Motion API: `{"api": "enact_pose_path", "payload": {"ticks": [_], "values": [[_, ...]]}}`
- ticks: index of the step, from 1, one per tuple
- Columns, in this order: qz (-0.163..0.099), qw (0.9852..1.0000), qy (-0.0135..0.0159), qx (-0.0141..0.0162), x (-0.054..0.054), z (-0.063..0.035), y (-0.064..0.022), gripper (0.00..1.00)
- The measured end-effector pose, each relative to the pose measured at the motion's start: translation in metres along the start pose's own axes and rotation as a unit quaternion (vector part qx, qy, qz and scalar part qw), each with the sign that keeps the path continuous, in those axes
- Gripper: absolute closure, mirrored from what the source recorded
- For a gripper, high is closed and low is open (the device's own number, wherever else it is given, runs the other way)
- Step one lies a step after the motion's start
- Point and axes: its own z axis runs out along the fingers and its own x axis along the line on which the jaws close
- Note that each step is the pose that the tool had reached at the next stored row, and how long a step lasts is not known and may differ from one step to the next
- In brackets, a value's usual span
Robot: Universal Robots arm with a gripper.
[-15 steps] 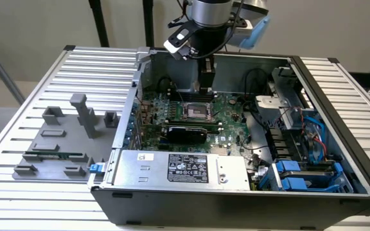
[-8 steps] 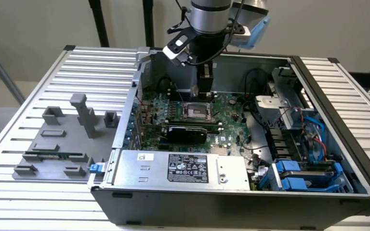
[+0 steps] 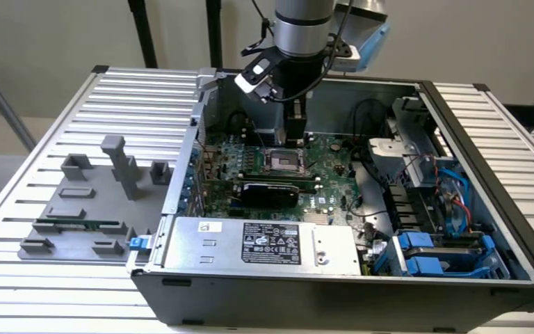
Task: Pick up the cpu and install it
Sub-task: 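Place the cpu into insertion slot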
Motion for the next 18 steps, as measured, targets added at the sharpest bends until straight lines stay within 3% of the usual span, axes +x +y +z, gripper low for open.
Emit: {"api": "enact_pose_path", "payload": {"ticks": [12,18], "values": [[0.002,1.0000,-0.0001,0.0000,-0.003,0.0145,-0.0010,0.45],[0.002,1.0000,-0.0001,0.0000,-0.004,0.0169,-0.0011,0.45]]}}
